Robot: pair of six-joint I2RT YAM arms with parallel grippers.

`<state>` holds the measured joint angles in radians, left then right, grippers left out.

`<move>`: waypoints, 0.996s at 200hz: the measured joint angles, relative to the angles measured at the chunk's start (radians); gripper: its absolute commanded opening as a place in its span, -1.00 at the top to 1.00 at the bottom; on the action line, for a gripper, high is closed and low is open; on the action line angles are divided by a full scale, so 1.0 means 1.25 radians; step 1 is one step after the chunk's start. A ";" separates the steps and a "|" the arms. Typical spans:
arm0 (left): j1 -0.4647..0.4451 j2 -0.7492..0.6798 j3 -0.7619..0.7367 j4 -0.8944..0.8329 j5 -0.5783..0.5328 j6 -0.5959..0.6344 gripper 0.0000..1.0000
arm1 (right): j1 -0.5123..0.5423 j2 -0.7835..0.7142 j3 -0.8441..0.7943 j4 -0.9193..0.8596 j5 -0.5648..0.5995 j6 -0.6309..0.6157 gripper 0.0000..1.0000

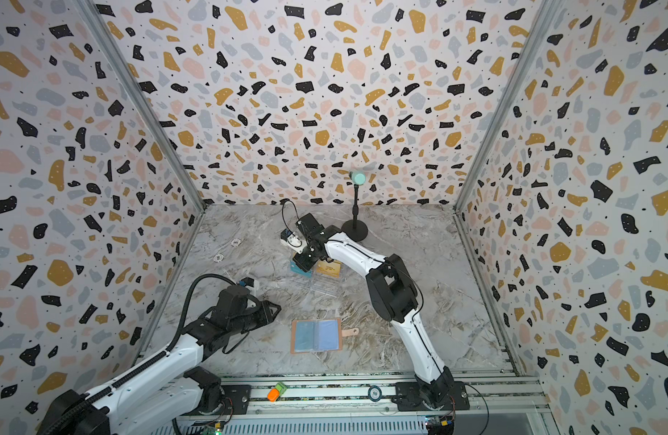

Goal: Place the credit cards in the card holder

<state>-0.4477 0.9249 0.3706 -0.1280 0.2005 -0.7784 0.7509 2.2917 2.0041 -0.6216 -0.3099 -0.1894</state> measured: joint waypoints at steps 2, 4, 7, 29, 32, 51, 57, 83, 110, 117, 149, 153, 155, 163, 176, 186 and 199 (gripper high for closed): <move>0.000 0.000 0.000 0.000 0.000 0.000 0.23 | 0.000 0.000 0.000 0.000 0.000 0.000 0.75; 0.000 0.000 0.000 0.000 0.000 0.000 0.23 | 0.000 0.000 0.000 0.000 0.000 0.000 0.75; 0.000 0.000 0.000 0.000 0.000 0.000 0.23 | 0.000 0.000 0.000 0.000 0.000 -0.001 0.75; 0.000 -0.002 -0.003 0.000 0.000 0.000 0.23 | 0.000 0.000 0.000 0.000 0.000 -0.003 0.76; 0.000 -0.003 -0.004 -0.001 0.000 -0.001 0.23 | 0.000 0.000 0.000 0.000 0.000 -0.003 0.76; 0.000 -0.008 -0.004 -0.001 -0.002 -0.002 0.23 | 0.000 0.000 0.000 0.000 -0.001 -0.009 0.82; 0.000 -0.009 -0.004 0.000 -0.003 -0.003 0.23 | 0.000 0.000 0.000 -0.001 -0.003 -0.010 0.83; 0.000 -0.009 -0.005 0.001 -0.004 -0.006 0.23 | 0.001 0.000 0.000 -0.006 -0.007 -0.015 0.83; 0.001 -0.009 -0.009 0.002 -0.008 -0.014 0.23 | 0.002 0.002 0.000 -0.008 -0.007 -0.020 0.81; 0.001 -0.009 -0.011 0.002 -0.009 -0.015 0.22 | 0.003 0.002 0.000 -0.010 -0.006 -0.022 0.80; 0.001 -0.009 -0.013 0.002 -0.013 -0.018 0.23 | 0.011 0.010 0.000 -0.016 0.005 -0.032 0.92; 0.001 -0.009 -0.013 0.002 -0.013 -0.019 0.23 | 0.012 0.010 0.000 -0.015 0.007 -0.033 0.94; 0.001 -0.009 -0.014 0.002 -0.013 -0.019 0.23 | 0.012 0.010 0.000 -0.015 0.008 -0.033 0.95; 0.001 -0.010 -0.014 0.002 -0.013 -0.020 0.23 | 0.013 0.010 0.000 -0.015 0.011 -0.036 1.00; 0.001 -0.013 -0.016 0.002 -0.015 -0.022 0.22 | 0.013 0.010 0.000 -0.015 0.014 -0.038 1.00; 0.001 -0.016 -0.016 0.002 -0.015 -0.024 0.22 | 0.013 0.010 0.000 -0.015 0.016 -0.038 1.00; 0.001 -0.019 -0.017 0.002 -0.015 -0.028 0.22 | 0.013 0.010 0.002 -0.015 0.019 -0.039 1.00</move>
<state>-0.4465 0.9012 0.3492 -0.1253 0.1822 -0.8131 0.7673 2.3047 2.0060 -0.6407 -0.2867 -0.2382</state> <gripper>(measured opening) 0.388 0.047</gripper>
